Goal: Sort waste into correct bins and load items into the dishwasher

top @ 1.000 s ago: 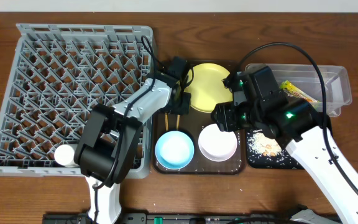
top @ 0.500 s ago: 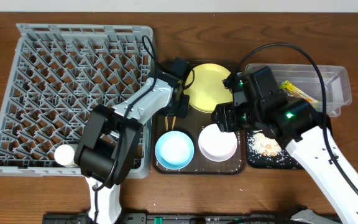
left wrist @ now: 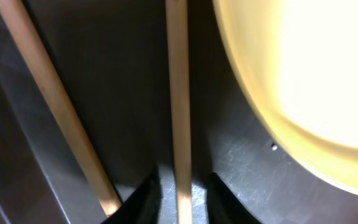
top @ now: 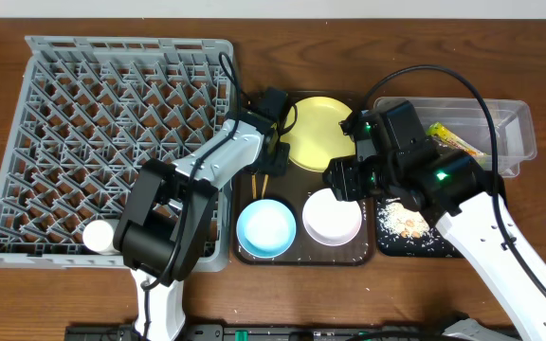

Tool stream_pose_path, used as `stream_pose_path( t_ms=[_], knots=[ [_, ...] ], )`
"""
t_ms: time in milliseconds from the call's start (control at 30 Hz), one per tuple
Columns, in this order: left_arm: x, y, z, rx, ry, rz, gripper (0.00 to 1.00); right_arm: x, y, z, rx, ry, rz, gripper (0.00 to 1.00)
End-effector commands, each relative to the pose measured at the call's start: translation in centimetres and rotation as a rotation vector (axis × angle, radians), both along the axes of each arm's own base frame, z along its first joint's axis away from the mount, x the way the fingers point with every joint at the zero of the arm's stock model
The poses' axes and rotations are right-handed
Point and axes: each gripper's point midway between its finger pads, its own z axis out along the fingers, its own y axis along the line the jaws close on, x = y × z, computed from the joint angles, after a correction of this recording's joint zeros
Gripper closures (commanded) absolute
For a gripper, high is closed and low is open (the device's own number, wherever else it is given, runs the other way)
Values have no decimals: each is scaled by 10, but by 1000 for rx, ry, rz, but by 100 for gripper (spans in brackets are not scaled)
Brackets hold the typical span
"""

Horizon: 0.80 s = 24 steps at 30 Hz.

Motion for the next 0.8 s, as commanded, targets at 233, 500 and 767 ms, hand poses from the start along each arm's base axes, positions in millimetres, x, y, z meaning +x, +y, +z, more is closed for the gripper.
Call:
stream_pose_path(
  t_ms=[233, 500, 767],
  knots=[
    [4, 13, 73, -15, -54, 39, 92, 5, -4, 9, 4, -24, -24, 46],
    [1, 33, 143, -30, -204, 75, 92, 5, -4, 9, 4, -24, -24, 45],
    [-10, 122, 156, 288, -232, 212, 92, 5, -4, 9, 4, -24, -24, 44]
  ],
)
